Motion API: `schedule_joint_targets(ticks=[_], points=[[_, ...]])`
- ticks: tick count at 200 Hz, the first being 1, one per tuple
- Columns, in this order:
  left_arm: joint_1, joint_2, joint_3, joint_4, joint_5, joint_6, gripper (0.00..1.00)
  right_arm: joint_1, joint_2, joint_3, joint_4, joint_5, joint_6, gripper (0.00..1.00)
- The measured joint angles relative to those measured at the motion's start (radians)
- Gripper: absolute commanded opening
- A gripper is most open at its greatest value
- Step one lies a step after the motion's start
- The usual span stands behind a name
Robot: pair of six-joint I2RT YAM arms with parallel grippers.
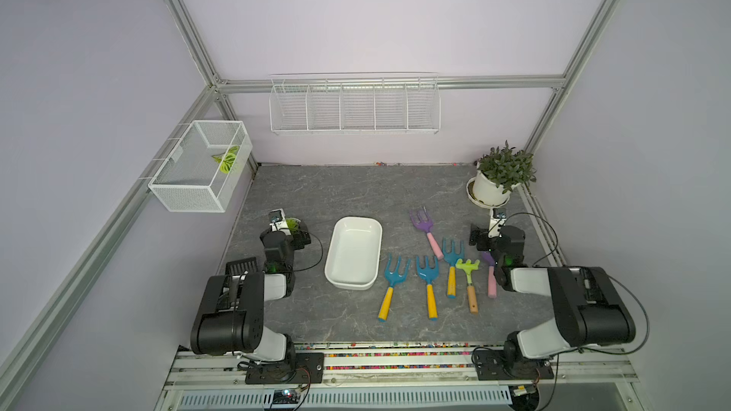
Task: Put the rake into the storage box
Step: Pick up the rake at the center of the board.
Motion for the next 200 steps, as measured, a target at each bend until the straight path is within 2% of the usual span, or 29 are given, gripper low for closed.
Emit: schedule_joint_targets(ticks=[200], points=[[0.001,0.0,0.003,-0.004,0.018,0.003,1.0,0.0,0.0,0.0,-0.006,0.018,0.006,0.99]])
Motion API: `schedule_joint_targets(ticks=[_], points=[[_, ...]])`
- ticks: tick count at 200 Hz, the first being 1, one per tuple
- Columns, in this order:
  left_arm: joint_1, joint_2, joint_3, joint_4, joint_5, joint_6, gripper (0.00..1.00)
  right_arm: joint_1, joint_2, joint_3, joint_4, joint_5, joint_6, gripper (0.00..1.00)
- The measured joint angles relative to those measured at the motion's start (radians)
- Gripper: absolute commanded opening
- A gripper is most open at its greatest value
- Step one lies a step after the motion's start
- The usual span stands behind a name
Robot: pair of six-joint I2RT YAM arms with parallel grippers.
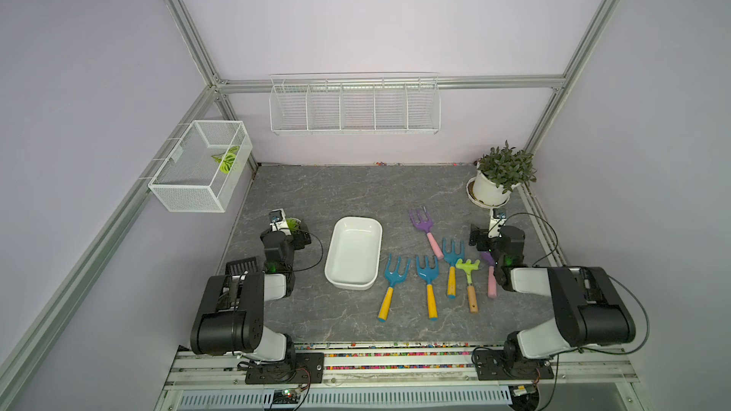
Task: Put the rake into the storage box
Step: Pick up the rake at the center of the board.
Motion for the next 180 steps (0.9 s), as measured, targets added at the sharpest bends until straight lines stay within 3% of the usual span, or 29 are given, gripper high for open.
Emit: schedule_joint_targets(ticks=[18,49,69,95,111,139,180], points=[[0.0,-0.003,0.065,-0.109,-0.002,0.002,1.0,0.0,-0.029,-0.003,-0.016,0.032,0.015,0.99],[0.0,-0.01,0.347,-0.461,-0.012,-0.03,1.0,0.0,-0.227,-0.008,-0.135,0.088,0.067,0.99],[0.0,-0.05,0.444,-0.623,-0.011,-0.068,1.0,-0.002,-0.378,0.073,-0.376,0.163,0.18,0.99],[0.0,-0.116,0.501,-0.823,0.016,-0.154,1.0,-0.018,-0.457,0.265,-0.713,0.224,0.358,0.98],[-0.001,-0.168,0.512,-0.922,0.07,-0.223,1.0,-0.034,-0.493,0.327,-0.867,0.22,0.463,0.91],[-0.007,-0.274,0.513,-1.05,0.174,-0.341,0.9,-0.049,-0.573,0.335,-1.078,0.136,0.586,0.75],[-0.059,-0.47,0.515,-1.146,0.332,-0.467,0.75,-0.048,-0.578,0.418,-1.249,-0.148,0.624,0.53]])
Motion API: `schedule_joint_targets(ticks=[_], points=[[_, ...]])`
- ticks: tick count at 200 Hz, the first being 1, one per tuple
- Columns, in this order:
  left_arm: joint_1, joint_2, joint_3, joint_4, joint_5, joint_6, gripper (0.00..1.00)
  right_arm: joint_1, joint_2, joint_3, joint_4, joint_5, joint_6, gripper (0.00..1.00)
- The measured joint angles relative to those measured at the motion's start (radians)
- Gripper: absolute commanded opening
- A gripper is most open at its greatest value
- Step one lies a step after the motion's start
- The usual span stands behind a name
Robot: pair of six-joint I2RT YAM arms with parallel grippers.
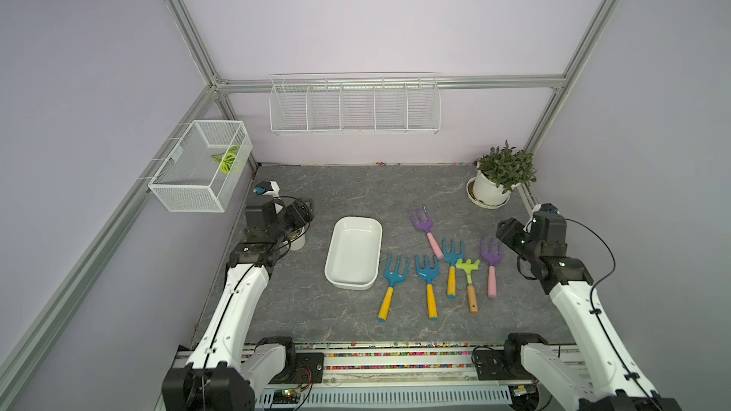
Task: Put the rake into the storage box
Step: Pick up the rake at the center of the board.
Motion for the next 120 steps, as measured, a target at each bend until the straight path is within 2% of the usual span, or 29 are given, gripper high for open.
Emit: schedule_joint_targets(ticks=[22,49,75,101,120], points=[[-0.032,-0.058,0.005,-0.035,0.079,-0.07,0.67,0.052,0.077,0.1,-0.063,-0.106,-0.007,0.52],[-0.094,-0.068,0.005,-0.077,0.146,-0.167,0.62,0.193,0.182,0.23,-0.16,-0.158,-0.027,0.5],[-0.183,-0.069,0.005,-0.1,0.151,-0.237,0.62,0.32,0.257,0.337,-0.238,-0.142,-0.06,0.56],[-0.264,-0.068,0.009,-0.113,0.119,-0.302,0.63,0.405,0.303,0.399,-0.301,-0.096,-0.087,0.48],[-0.309,-0.065,0.01,-0.118,0.101,-0.347,0.61,0.423,0.36,0.441,-0.343,-0.088,-0.12,0.47]])
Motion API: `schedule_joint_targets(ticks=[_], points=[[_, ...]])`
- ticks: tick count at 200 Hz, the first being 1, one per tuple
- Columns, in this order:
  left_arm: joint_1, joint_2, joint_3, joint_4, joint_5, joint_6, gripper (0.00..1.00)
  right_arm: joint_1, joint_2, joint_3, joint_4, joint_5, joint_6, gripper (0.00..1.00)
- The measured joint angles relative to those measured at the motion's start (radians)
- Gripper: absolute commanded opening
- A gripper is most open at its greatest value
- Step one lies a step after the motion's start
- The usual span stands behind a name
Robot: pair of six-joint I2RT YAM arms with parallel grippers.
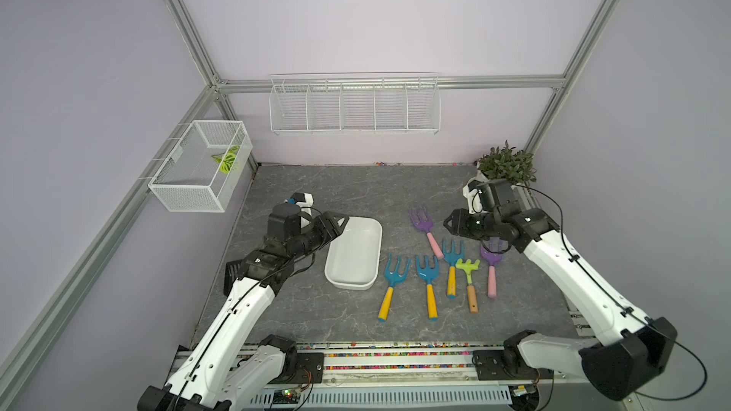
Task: Put the rake into the storage box
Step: Pick up the rake at the center of the board.
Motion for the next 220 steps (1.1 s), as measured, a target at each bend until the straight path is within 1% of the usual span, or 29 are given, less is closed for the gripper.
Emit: schedule_joint_targets(ticks=[25,44,90,120,142,171,220], points=[[-0.061,-0.006,-0.004,-0.001,-0.015,-0.058,0.61,0.009,0.085,0.041,-0.045,0.026,-0.04,0.51],[-0.076,-0.03,-0.023,0.0,-0.024,-0.096,0.64,0.014,0.145,0.076,-0.082,0.049,-0.072,0.52],[-0.076,-0.049,-0.035,-0.001,-0.06,-0.125,0.68,0.024,0.33,0.204,-0.172,0.1,-0.143,0.51],[-0.076,-0.024,-0.035,0.011,-0.068,-0.13,0.68,0.031,0.44,0.222,-0.193,0.108,-0.172,0.5],[-0.065,0.018,-0.027,0.039,-0.048,-0.137,0.69,0.04,0.513,0.222,-0.197,0.108,-0.184,0.5],[-0.055,0.074,0.019,0.048,-0.018,-0.136,0.7,0.053,0.593,0.237,-0.198,0.116,-0.199,0.52],[-0.017,0.05,0.029,0.04,0.003,-0.136,0.71,0.056,0.71,0.328,-0.196,0.15,-0.232,0.51]])
